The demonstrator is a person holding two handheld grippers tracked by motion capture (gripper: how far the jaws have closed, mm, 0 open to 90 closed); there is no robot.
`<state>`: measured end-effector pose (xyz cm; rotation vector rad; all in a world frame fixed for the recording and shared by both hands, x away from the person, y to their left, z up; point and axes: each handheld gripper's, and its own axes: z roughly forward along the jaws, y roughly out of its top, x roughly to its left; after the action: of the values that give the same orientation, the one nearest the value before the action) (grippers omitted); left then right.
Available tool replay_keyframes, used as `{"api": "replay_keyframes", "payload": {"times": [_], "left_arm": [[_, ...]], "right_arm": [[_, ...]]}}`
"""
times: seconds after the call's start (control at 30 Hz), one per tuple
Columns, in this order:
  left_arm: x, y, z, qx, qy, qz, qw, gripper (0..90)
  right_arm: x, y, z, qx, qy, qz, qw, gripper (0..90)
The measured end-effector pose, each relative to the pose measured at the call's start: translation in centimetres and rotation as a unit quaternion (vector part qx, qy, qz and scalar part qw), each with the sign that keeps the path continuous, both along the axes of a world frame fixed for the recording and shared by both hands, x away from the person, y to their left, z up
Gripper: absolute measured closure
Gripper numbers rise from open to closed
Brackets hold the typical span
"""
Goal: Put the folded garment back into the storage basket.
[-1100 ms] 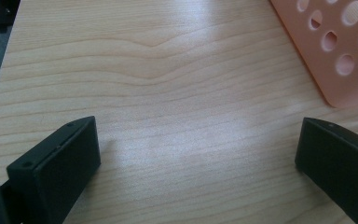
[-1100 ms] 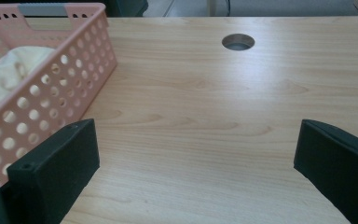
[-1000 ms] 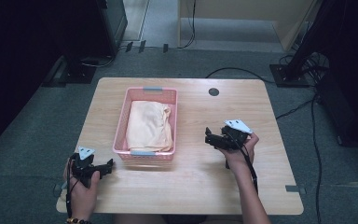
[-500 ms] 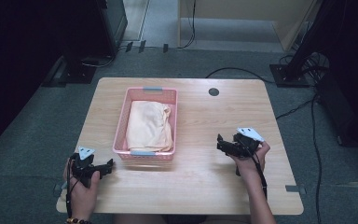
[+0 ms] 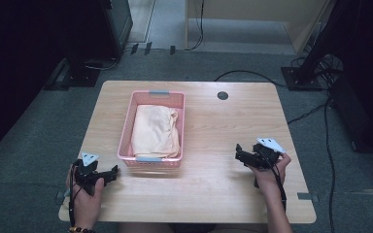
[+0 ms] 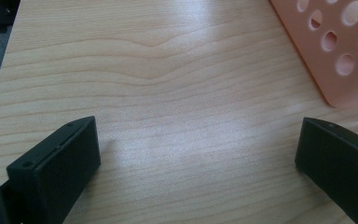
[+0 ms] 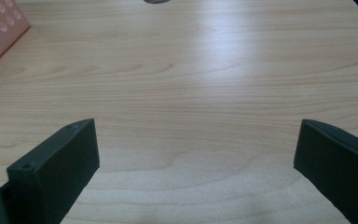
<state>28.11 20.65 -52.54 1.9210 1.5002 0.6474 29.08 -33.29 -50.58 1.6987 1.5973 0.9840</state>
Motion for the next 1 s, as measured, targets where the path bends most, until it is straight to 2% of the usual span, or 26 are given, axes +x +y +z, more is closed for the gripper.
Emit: {"api": "replay_keyframes", "payload": {"times": [1.0], "left_arm": [[0.0, 0.0, 0.0, 0.000, 0.000, 0.000, 1.0000, 0.0]], "right_arm": [[-1.9, -4.3, -2.2, -0.001, 0.025, -0.044, 0.9987, 0.0]]}}
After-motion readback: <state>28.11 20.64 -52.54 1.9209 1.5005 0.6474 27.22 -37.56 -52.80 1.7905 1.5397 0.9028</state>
